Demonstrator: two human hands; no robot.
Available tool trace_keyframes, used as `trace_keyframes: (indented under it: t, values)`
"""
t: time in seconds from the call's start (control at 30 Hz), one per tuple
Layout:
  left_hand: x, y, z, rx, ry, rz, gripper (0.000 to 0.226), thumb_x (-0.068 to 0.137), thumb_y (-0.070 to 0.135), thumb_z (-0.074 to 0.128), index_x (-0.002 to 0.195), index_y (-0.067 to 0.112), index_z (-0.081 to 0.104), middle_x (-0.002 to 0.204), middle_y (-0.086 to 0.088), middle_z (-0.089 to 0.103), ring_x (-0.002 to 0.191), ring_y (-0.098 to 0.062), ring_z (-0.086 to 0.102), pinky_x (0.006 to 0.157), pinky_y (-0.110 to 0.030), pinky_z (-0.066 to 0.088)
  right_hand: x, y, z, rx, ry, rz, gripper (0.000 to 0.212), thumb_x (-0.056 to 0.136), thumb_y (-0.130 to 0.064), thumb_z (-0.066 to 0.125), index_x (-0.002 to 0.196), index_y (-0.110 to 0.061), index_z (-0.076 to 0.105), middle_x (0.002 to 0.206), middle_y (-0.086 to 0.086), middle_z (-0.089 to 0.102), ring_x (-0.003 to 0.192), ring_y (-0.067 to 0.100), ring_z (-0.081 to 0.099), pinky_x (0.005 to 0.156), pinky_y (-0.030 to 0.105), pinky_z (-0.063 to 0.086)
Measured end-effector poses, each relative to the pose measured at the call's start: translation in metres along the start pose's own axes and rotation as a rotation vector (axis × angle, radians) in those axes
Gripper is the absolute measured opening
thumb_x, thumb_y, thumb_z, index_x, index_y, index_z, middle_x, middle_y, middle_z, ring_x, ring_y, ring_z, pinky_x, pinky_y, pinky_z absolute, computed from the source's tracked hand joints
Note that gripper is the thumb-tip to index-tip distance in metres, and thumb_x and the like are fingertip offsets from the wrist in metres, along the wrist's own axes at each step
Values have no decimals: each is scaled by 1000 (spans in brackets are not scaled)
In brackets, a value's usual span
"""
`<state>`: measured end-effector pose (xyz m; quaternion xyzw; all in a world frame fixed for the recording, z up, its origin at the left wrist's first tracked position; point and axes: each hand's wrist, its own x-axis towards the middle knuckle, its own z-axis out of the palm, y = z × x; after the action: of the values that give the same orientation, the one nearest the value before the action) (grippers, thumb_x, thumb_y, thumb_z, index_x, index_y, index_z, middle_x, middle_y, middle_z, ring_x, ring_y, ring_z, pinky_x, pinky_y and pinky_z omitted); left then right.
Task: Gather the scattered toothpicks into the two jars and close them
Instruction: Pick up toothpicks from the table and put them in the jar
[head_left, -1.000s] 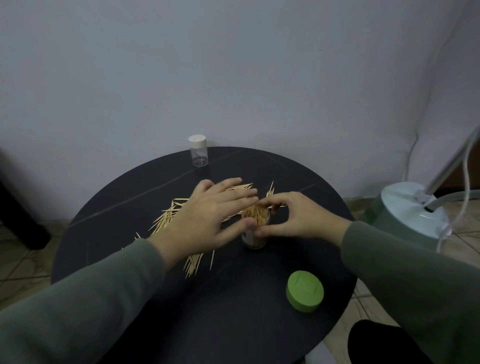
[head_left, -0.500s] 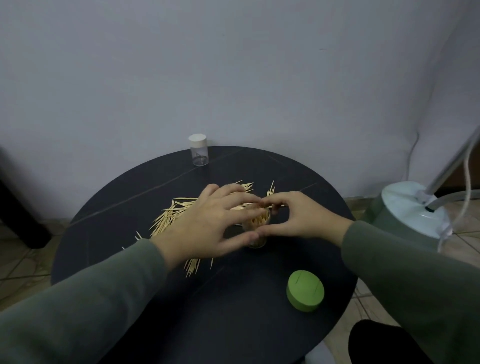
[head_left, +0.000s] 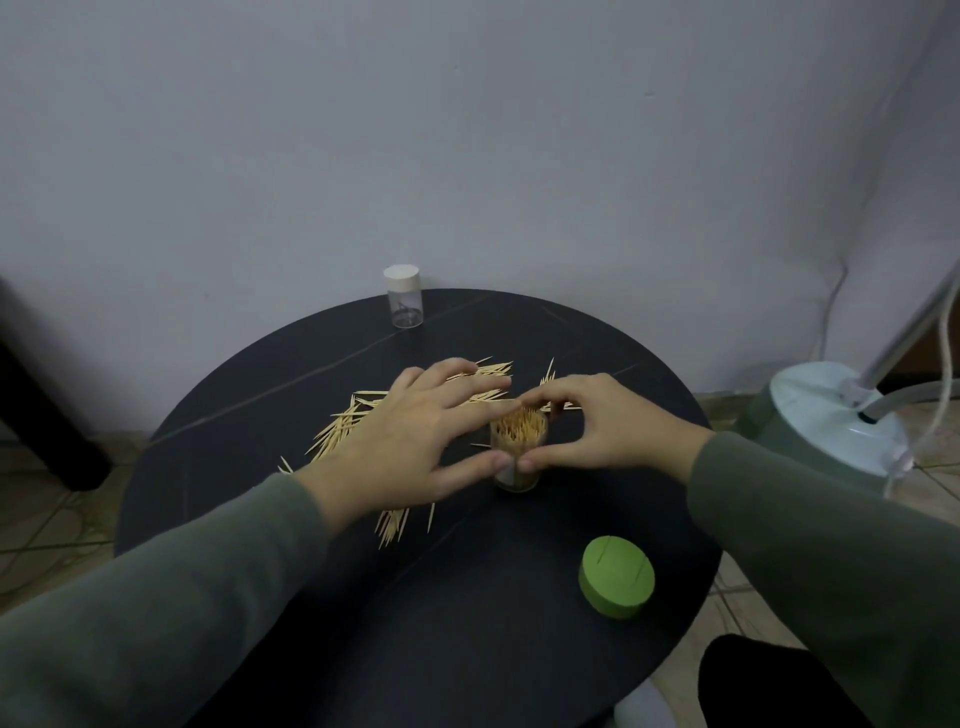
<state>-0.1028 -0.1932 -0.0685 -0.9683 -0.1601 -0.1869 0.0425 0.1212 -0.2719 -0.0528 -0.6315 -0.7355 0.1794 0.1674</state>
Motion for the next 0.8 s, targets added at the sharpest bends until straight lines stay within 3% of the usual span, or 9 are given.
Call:
trace_keyframes:
  t: [0.13,0.23,0.3,0.37,0.43,0.5,0.57,0.7,0.8]
  values:
    - [-5,-1,-3,-49,-87,-27,59,92,67,27,143,40,40,155,14,28,141,-15,23,105,-39,28,4,-5,1,-119,88,-80,99,60,-81,62,144,-33,39,133,-16,49,119,1,39,109,39,27]
    - [-8,-8,-13,-170,-24,-121,51,97,55,31,141,33,45,144,13,44,133,-12,33,106,-39,33,9,-20,3,-181,214,-125,104,60,-86,48,148,-32,32,137,-12,43,119,0,31,106,36,24]
    - [-12,-18,-20,-189,-1,-167,37,97,37,43,131,31,56,130,11,52,123,-10,40,103,-37,38,11,-35,4,-239,289,-172,95,66,-83,47,145,-32,38,133,-10,44,120,6,34,103,35,25]
    - [-19,-29,-30,-212,-81,-260,34,91,16,53,118,36,60,120,14,52,116,-6,43,102,-32,39,15,-50,9,-340,313,-273,71,77,-69,57,137,-33,49,127,-9,49,118,11,39,99,36,28]
    - [-26,-36,-40,-222,-249,-349,42,86,7,57,105,44,58,112,18,51,108,-1,45,100,-26,40,19,-65,17,-465,288,-398,47,83,-51,64,126,-33,59,122,-8,54,115,15,45,96,40,30]
    - [-34,-43,-46,-224,-367,-408,44,84,4,59,97,46,56,107,18,50,95,2,46,91,-20,42,23,-80,27,-568,196,-497,37,85,-39,67,122,-33,62,120,-7,57,114,18,48,97,45,32]
    - [-47,-52,-51,-223,-452,-474,50,81,0,58,96,48,58,110,17,50,91,2,47,81,-14,39,29,-92,41,-674,35,-529,41,89,-35,64,129,-34,56,127,-7,54,119,18,45,103,48,28]
    - [-70,-66,-58,-142,-602,-562,60,78,-3,56,109,49,58,122,15,46,98,-3,46,83,-19,42,37,-103,55,-800,-124,-554,49,89,-29,64,136,-35,48,131,-6,50,119,17,42,106,48,26]
    - [-88,-73,-60,-83,-671,-598,61,77,1,64,114,48,53,123,14,44,113,-9,48,97,-28,45,44,-105,56,-780,-164,-541,50,90,-26,63,137,-35,46,131,-7,51,118,16,43,106,48,26]
